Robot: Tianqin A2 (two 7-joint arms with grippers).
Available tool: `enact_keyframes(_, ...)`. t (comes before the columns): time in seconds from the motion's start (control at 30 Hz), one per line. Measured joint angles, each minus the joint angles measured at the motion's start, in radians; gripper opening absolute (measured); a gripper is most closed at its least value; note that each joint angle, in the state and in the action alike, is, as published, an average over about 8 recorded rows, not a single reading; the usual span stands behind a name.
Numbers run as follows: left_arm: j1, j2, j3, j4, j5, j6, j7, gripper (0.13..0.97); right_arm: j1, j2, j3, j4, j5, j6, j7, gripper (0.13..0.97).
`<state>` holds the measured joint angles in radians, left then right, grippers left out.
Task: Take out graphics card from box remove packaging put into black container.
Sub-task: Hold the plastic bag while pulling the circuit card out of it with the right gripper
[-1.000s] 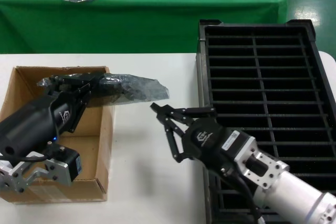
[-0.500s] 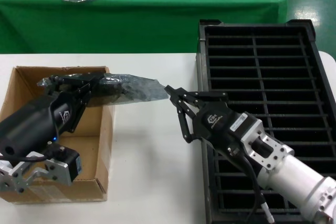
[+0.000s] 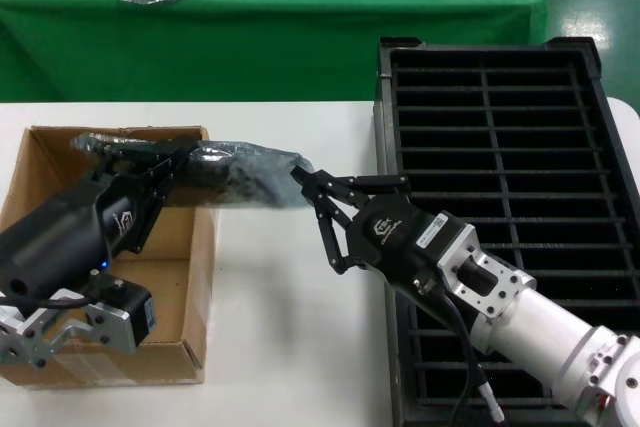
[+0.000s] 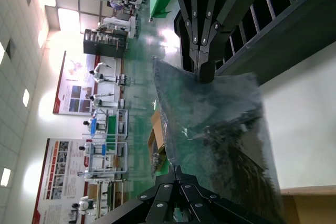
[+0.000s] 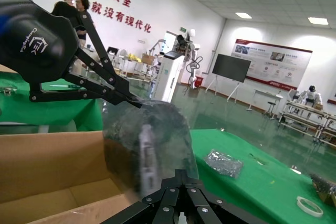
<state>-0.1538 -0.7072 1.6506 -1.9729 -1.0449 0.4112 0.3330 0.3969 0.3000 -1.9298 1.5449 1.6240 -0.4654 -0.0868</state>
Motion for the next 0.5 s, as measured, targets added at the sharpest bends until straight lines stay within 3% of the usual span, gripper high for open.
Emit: enact_keyframes(0.5,0.000,0.000,0.000,0.000,0.000,0.000,0.000,0.139,0.022,0.018,-0.004,-0.032,0.037,-0.030,-0.029,0.134)
